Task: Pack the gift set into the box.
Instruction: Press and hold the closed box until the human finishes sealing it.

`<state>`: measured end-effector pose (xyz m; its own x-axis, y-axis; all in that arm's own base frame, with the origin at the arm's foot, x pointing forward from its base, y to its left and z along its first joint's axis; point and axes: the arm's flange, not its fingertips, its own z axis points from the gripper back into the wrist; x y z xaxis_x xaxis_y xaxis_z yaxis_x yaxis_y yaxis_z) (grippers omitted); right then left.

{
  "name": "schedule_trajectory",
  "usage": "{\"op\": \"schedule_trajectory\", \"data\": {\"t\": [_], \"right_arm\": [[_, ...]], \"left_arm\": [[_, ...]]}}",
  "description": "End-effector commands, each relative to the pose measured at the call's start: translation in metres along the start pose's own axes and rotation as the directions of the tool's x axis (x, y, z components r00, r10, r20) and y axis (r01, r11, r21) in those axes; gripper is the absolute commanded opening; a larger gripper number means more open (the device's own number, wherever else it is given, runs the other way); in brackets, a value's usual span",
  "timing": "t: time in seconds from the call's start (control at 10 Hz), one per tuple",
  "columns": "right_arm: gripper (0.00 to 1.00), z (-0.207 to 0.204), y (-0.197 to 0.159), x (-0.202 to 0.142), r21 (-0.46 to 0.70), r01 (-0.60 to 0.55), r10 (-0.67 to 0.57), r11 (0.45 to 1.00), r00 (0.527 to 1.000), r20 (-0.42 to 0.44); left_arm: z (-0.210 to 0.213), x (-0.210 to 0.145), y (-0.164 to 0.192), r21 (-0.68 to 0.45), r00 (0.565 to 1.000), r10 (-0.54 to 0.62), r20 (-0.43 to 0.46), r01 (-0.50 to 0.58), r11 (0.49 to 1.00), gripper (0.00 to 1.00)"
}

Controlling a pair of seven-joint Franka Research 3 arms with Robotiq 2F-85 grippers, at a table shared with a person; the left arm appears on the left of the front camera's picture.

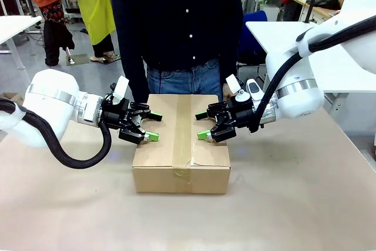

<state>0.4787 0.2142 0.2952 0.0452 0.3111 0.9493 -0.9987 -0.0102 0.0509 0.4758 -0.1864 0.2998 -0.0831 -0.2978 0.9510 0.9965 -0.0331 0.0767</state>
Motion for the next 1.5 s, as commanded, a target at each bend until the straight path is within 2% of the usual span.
{"op": "schedule_trajectory", "data": {"t": [0.0,0.1,0.2,0.3,0.4,0.5,0.6,0.7,0.8,0.9,1.0,1.1,1.4], "right_arm": [[1.00,0.000,0.000,0.000,0.000,0.000,0.000,1.000,1.000,0.000],[1.00,0.011,0.000,0.012,0.016,0.051,-0.051,0.999,0.998,-0.023],[1.00,0.036,0.007,0.033,-0.025,0.118,-0.119,0.993,0.992,-0.037],[1.00,0.080,0.021,0.057,-0.032,0.233,-0.232,0.972,0.972,0.029],[1.00,0.123,0.032,0.064,-0.030,0.355,-0.351,0.934,0.932,0.089],[1.00,0.163,0.043,0.056,-0.018,0.487,-0.480,0.873,0.866,0.139],[1.00,0.199,0.055,0.037,-0.012,0.516,-0.504,0.857,0.842,0.195],[1.00,0.236,0.069,0.007,-0.023,0.543,-0.513,0.839,0.805,0.299],[1.00,0.263,0.082,-0.024,-0.075,0.571,-0.501,0.818,0.770,0.396],[1.00,0.276,0.094,-0.048,-0.080,0.588,-0.489,0.805,0.733,0.472],[1.00,0.274,0.093,-0.063,-0.122,0.618,-0.499,0.776,0.721,0.481],[1.00,0.277,0.094,-0.027,-0.064,0.600,-0.535,0.797,0.752,0.385],[1.00,0.277,0.094,-0.027,-0.064,0.600,-0.535,0.797,0.752,0.385]], "left_arm": [[0.000,-0.001,-0.001,-0.015,1.000,-0.007,-0.006,0.007,1.000,1.00],[0.000,0.000,0.000,0.000,1.000,0.000,0.000,0.000,1.000,1.00],[0.023,0.026,-0.004,-0.008,0.997,0.054,0.056,-0.053,0.999,1.00],[0.057,0.051,-0.015,0.024,0.990,0.105,0.094,-0.108,0.994,1.00],[0.089,0.063,-0.029,0.036,0.972,0.199,0.127,-0.205,0.978,1.00],[0.118,0.065,-0.045,0.026,0.961,0.236,0.145,-0.242,0.970,1.00],[0.148,0.057,-0.064,0.068,0.953,0.266,0.148,-0.278,0.958,1.00],[0.181,0.039,-0.086,0.075,0.938,0.306,0.161,-0.321,0.944,1.00],[0.208,0.019,-0.105,0.065,0.912,0.352,0.213,-0.372,0.926,1.00],[0.236,-0.003,-0.122,0.142,0.879,0.384,0.282,-0.434,0.890,1.00],[0.259,-0.017,-0.128,0.196,0.827,0.362,0.430,-0.477,0.857,1.00],[0.216,0.011,-0.113,0.108,0.907,0.358,0.221,-0.387,0.916,1.00],[0.216,0.011,-0.113,0.108,0.907,0.358,0.221,-0.387,0.916,1.00]]}}
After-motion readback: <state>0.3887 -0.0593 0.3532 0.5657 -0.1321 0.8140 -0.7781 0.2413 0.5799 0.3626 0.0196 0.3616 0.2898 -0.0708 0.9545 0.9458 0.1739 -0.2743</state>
